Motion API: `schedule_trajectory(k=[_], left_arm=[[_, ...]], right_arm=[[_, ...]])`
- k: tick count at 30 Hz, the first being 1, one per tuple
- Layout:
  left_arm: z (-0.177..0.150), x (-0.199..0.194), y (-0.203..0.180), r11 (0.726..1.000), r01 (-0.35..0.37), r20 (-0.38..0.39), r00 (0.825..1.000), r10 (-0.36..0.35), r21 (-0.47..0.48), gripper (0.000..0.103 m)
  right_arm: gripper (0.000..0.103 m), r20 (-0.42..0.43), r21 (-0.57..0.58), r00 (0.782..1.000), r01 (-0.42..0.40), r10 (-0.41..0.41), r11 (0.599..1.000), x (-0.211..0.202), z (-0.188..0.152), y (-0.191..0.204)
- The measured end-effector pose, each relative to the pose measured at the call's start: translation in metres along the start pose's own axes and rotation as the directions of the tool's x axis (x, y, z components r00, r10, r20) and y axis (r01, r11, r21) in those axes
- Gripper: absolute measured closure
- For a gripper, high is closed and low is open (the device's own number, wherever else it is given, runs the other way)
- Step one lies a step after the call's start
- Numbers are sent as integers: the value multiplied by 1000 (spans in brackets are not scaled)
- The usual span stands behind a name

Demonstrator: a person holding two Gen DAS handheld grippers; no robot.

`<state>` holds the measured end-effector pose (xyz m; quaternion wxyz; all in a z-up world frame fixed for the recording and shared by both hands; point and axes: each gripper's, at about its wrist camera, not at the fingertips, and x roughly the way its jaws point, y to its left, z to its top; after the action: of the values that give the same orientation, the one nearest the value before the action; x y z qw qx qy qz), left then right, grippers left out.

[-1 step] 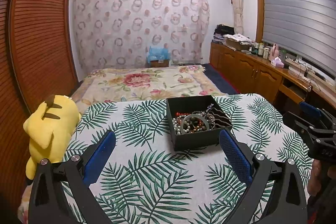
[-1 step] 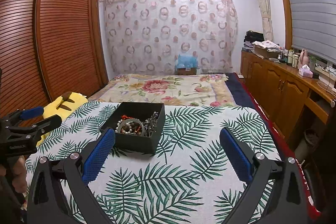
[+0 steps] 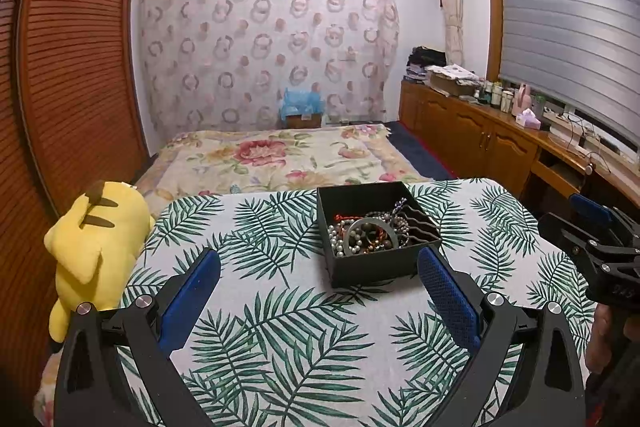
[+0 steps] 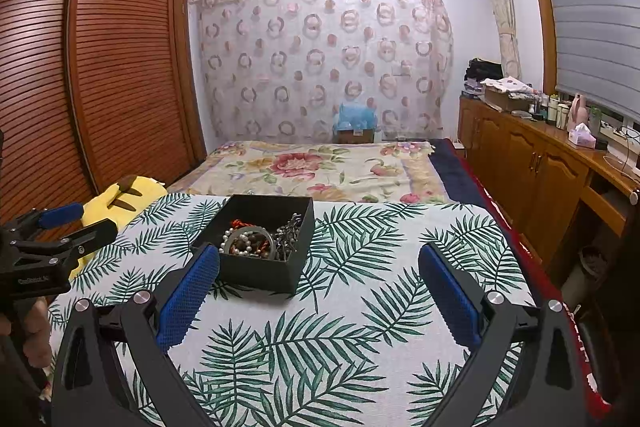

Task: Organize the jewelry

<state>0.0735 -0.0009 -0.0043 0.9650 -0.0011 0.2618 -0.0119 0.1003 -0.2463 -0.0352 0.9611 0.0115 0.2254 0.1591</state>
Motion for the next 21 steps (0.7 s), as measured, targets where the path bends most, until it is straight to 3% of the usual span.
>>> schedule_trajectory(k=[21], left_arm=[[0,-1,-5,1000,4,3,1000,-4,-1,8]], right_arm=[[3,2,-1,1000,1,-1,1000,0,0,-1]])
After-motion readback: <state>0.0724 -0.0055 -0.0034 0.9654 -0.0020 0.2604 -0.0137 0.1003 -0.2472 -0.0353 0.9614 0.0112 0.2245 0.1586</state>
